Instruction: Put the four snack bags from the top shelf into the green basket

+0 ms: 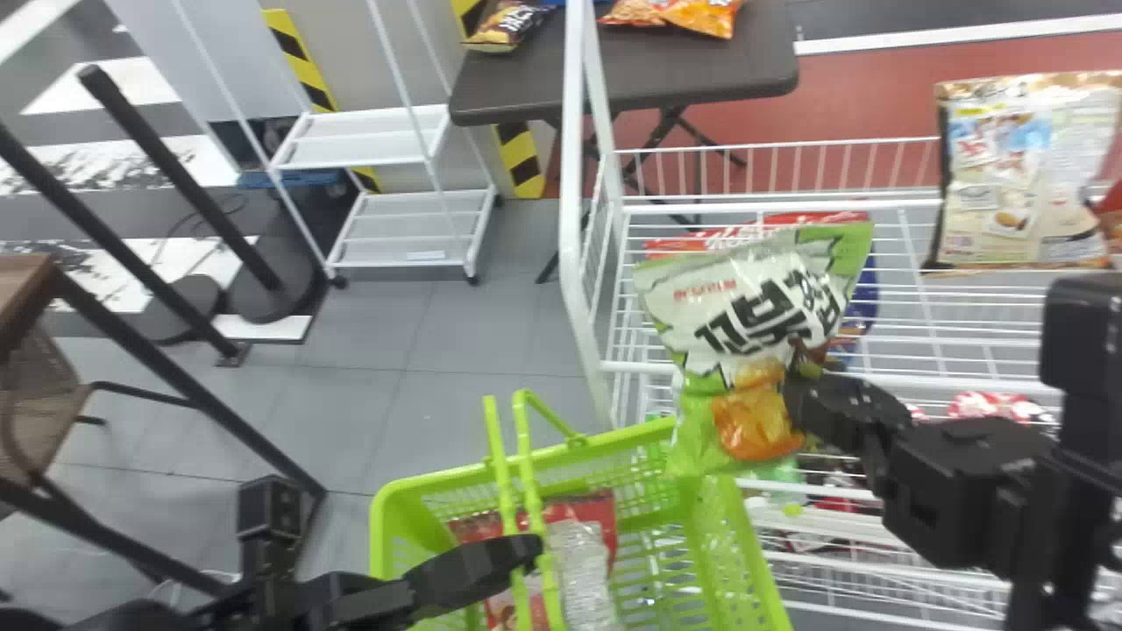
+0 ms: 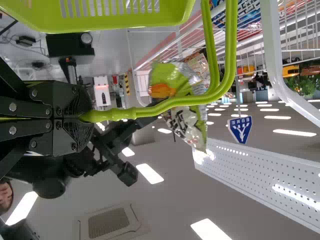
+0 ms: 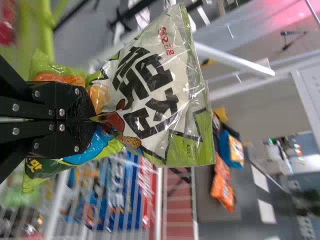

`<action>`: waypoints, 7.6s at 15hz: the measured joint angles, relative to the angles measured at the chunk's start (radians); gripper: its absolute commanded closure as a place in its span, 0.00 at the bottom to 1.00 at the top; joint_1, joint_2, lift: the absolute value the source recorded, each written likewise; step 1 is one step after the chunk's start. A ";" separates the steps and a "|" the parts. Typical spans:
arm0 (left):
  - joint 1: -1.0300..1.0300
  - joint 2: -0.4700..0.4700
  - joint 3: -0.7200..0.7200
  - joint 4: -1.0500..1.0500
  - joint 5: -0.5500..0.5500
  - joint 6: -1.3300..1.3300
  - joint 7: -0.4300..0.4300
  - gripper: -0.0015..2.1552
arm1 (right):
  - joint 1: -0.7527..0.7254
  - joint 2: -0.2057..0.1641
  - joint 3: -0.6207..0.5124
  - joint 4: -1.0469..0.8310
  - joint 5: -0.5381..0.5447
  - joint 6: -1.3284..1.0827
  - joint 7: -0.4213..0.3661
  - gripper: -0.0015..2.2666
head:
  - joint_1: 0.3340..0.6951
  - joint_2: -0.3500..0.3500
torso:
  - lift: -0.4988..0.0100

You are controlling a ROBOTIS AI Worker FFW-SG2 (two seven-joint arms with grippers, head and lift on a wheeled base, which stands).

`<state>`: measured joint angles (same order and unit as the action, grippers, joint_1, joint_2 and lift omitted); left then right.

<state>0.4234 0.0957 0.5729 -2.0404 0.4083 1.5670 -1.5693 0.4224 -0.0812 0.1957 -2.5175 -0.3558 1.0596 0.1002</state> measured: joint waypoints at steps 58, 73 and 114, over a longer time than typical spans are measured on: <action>0.009 0.014 0.028 0.043 0.009 0.000 0.000 0.99 | -0.228 0.014 -0.149 0.282 0.166 -0.333 -0.059 0.99 | 1.00 0.59 | 0.98; 0.020 0.010 0.023 0.042 0.017 0.000 0.000 0.99 | -0.134 0.005 0.084 0.065 -0.212 0.407 -0.059 0.99 | 1.00 1.00 | 0.98; -0.002 0.016 0.042 0.100 0.043 0.000 0.000 0.99 | -0.758 0.006 -0.375 1.094 0.473 -0.441 -0.126 0.03 | 1.00 0.22 | 0.98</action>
<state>0.4219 0.1118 0.6150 -1.9400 0.4513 1.5670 -1.5693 -0.3358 -0.0748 -0.1790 -1.4233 0.1169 0.6186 -0.0254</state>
